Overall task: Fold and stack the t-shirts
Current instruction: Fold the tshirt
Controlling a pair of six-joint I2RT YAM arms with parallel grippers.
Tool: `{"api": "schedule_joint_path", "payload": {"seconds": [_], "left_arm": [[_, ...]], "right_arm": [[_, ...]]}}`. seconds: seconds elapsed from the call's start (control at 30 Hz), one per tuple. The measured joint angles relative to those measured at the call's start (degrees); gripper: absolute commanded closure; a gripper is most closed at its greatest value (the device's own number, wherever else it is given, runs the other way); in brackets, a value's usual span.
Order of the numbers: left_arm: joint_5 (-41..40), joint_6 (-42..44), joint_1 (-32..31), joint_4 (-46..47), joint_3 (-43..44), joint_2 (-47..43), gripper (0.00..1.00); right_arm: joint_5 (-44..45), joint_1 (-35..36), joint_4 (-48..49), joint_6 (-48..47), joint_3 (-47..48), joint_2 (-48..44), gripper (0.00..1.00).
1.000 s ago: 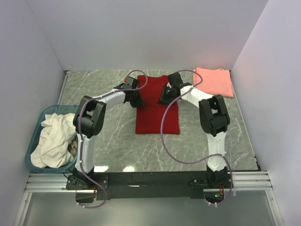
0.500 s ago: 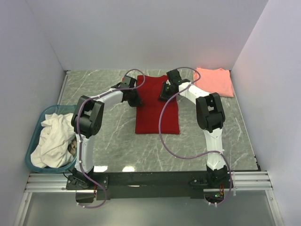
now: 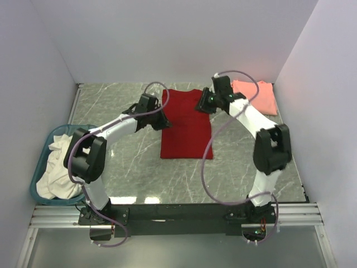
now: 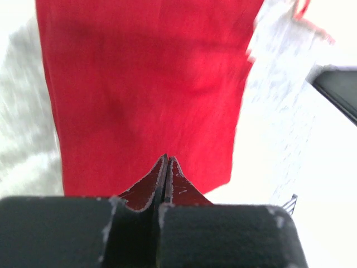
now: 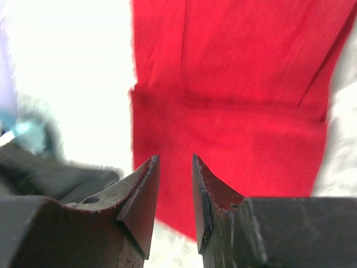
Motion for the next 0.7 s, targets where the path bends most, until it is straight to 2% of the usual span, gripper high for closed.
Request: {"api": "schedule_joint_path", "payload": {"seconds": [0.17,0.37,0.5,0.7], "left_arm": [[-0.15,-2.29,-3.43,2.21,-7.93,-1.14,0.99],[-1.01,-4.00,-5.53,4.68,-15.45,-1.38,0.99],[-1.62,-4.98,-5.64,6.43,-20.22,-2.56,0.99],[-2.16,-5.68,-5.77,9.40,-22.93,-3.93,0.99]], "right_arm": [[-3.02,2.34,7.52,3.08,-18.25,-11.45,0.64],[-5.46,4.00,13.18,5.31,-33.83,-12.57,0.64],[-5.35,3.89,15.52,5.66,-41.27,-12.94,0.65],[-6.21,2.60,21.68,7.15,-47.01,-15.67,0.66]]}}
